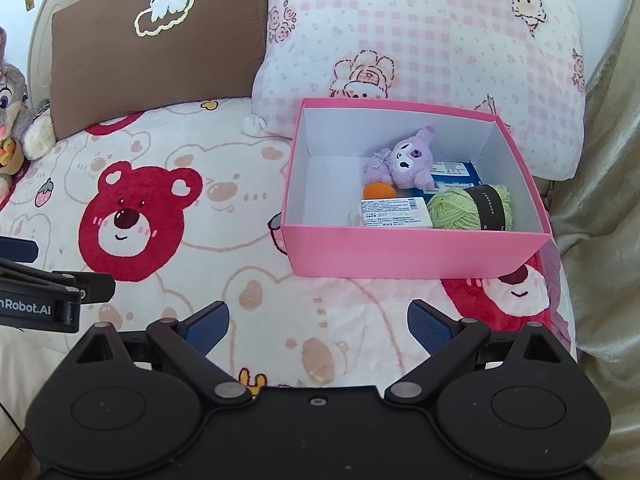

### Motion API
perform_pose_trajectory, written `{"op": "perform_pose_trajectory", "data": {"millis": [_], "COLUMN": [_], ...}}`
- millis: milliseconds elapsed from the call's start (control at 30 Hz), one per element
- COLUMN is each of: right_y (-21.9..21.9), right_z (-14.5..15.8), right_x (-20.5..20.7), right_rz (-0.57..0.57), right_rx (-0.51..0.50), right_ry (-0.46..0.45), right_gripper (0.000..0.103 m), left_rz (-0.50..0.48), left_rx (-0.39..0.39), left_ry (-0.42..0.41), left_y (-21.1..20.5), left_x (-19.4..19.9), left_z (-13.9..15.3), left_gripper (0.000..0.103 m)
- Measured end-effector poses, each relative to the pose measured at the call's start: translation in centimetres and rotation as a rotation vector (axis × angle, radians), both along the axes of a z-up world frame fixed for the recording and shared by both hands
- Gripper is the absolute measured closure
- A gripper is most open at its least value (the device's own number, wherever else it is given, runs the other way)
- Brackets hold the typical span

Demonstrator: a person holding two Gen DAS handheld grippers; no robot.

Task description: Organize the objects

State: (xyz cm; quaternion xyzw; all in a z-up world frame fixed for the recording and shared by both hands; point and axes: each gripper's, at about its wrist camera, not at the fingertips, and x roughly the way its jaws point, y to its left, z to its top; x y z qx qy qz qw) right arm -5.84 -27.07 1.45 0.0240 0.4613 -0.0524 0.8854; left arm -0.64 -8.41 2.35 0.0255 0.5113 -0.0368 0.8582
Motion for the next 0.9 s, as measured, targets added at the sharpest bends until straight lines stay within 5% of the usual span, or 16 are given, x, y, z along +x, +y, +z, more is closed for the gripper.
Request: {"op": "perform_pose_trajectory", "data": {"millis": [133,900], "right_y": [0.14,0.82], "right_z": [-0.03,-0.45], "right_x": [0.05,0.15], "right_rz": [-0.005,0.006], "right_rx": [0.001,-0.005], "right_ry": [0.005,0.028], "right_gripper": [0.005,0.005], "left_rz": [0.026,0.027], "left_rx": [0.053,0.074], "left_ry": [-0.011,0.014], "left_y": [0.14,0.26], "left_x": [-0.02,-0.04], "left_z": [0.09,0.13], "left_gripper": [0.000,0.000]}}
